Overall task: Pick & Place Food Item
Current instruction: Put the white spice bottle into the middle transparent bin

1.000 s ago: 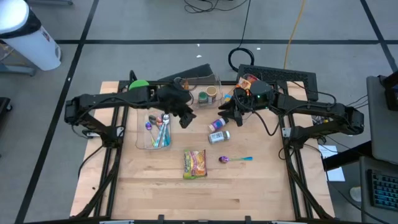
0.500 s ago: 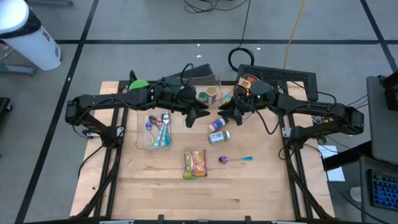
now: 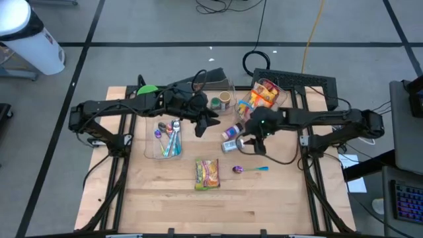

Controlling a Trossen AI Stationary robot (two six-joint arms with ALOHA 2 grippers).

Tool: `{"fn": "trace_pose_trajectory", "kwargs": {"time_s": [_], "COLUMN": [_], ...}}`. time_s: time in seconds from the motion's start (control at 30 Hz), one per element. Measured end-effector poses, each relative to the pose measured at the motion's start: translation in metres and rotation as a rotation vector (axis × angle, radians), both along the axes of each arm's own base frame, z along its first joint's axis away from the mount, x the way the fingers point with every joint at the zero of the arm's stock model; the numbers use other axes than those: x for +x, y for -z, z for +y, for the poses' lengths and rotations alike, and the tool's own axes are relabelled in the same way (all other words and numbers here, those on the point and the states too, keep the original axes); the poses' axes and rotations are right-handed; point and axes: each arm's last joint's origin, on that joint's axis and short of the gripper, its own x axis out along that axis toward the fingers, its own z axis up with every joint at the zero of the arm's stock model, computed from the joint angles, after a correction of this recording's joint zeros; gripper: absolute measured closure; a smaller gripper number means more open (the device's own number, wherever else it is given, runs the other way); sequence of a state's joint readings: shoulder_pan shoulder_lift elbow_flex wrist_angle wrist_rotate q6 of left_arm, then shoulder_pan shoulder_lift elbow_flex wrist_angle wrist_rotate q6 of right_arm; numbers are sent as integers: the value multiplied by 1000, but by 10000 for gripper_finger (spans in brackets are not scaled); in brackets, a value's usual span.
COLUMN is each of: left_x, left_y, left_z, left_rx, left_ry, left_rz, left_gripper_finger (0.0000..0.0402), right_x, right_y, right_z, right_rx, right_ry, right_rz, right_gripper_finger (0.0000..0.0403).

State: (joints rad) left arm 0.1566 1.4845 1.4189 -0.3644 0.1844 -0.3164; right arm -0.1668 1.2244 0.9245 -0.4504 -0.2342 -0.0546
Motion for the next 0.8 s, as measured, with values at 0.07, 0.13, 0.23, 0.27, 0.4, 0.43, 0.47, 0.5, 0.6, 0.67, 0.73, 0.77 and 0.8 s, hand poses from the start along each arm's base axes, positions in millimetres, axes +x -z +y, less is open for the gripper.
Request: {"fn": "trace_pose_trajectory", "kwargs": {"time_s": [0.07,0.13,0.23,0.27,0.4,0.43,0.47,0.5,0.6,0.67,0.73,0.77,0.8], "left_x": [0,0,0,0,0,0,0,0,0,0,0,0,0], "left_y": [0,0,0,0,0,0,0,0,0,1,1,0,0], "left_z": [0,0,0,0,0,0,0,0,0,0,0,0,0], "left_rx": [3,7,0,0,-1,-5,-7,-7,-7,-7,-9,-11,-11], "left_ry": [0,1,-1,-1,-1,-3,-4,-4,-4,-4,-4,-5,-5], "left_rz": [0,0,1,1,2,2,3,3,4,6,6,6,6], "left_gripper_finger": [231,231,231,231,231,231,231,231,231,231,231,231,231], "right_x": [6,11,18,19,23,24,25,25,26,26,26,26,26], "right_y": [7,15,24,26,32,33,34,34,36,36,36,36,36], "right_z": [1,3,2,2,1,0,0,0,0,0,0,-1,-1], "right_rx": [0,4,14,16,20,23,24,27,29,21,1,-19,-37], "right_ry": [-17,-27,-23,-21,-20,-17,-16,-14,-10,-18,-27,-22,-22], "right_rz": [20,51,77,85,102,100,97,101,105,106,99,102,105], "right_gripper_finger": [234,234,234,234,220,213,204,195,163,143,126,119,113]}}
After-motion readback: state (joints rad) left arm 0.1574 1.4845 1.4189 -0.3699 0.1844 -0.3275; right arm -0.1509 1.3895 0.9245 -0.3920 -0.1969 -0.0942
